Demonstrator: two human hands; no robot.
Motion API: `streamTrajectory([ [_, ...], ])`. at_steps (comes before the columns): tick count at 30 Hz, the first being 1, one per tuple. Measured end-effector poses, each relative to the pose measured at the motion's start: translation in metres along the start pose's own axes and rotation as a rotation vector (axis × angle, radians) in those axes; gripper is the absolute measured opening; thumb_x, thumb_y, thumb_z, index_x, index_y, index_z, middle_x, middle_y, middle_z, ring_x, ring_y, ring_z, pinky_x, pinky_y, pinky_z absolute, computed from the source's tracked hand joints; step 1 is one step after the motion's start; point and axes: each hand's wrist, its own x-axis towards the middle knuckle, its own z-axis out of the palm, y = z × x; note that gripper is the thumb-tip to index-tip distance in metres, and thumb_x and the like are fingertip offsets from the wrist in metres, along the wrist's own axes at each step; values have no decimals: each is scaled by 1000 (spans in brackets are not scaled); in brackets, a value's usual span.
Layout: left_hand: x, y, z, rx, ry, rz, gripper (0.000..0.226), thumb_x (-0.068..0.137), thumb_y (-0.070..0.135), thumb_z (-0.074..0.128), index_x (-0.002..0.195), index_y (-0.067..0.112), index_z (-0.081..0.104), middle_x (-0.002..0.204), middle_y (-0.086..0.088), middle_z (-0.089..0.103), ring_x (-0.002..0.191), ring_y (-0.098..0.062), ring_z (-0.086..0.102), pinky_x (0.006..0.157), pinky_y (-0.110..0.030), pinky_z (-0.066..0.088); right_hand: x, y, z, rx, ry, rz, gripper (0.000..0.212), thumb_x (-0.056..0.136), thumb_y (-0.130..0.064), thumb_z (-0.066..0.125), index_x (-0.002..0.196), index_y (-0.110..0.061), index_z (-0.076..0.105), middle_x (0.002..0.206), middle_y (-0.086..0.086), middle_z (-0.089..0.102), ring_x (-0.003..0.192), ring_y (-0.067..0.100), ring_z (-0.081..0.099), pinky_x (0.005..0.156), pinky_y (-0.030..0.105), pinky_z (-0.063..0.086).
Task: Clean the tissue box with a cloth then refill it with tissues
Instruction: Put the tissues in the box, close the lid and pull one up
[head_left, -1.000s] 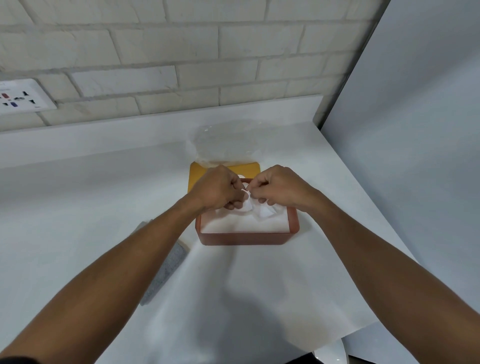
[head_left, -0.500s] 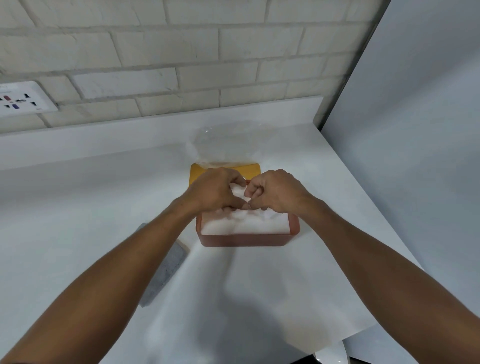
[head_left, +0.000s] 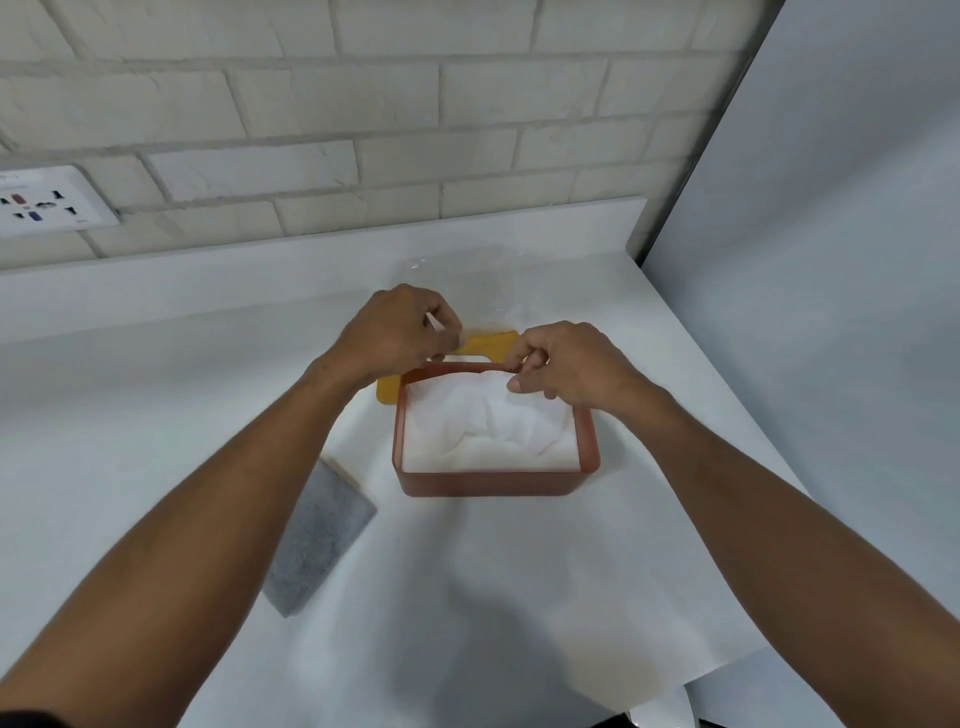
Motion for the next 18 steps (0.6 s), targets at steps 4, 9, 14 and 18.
streamTrajectory([
  [4,9,-10,-4,22,128,-31,17,96,41,70,93,24,73,75,9,74,68,-8,68,72,-28,54,9,16,-6,82,173,25,5,81,-34,76,84,-32,73,76,-16,69,72,10,68,77,37,59],
  [9,33,-29,6,291,159,-46,16,97,42,65,103,29,72,103,7,73,95,-20,67,77,-31,49,35,32,-13,60,270,118,7,87,-30,69,82,-32,73,91,-15,73,76,12,68,80,37,58],
  [14,51,-39,13,526,-2,-246,25,91,44,69,105,23,67,102,1,66,99,-26,64,80,-35,45,71,45,0,32,132,344,25,79,-39,75,84,-14,75,84,0,76,76,22,72,79,38,59],
  [18,44,-68,21,495,-32,-524,23,89,34,66,89,12,60,82,-4,59,85,-28,66,78,-35,52,79,54,8,168,-44,470,29,82,-32,76,74,-6,66,67,5,68,54,18,61,54,24,48],
])
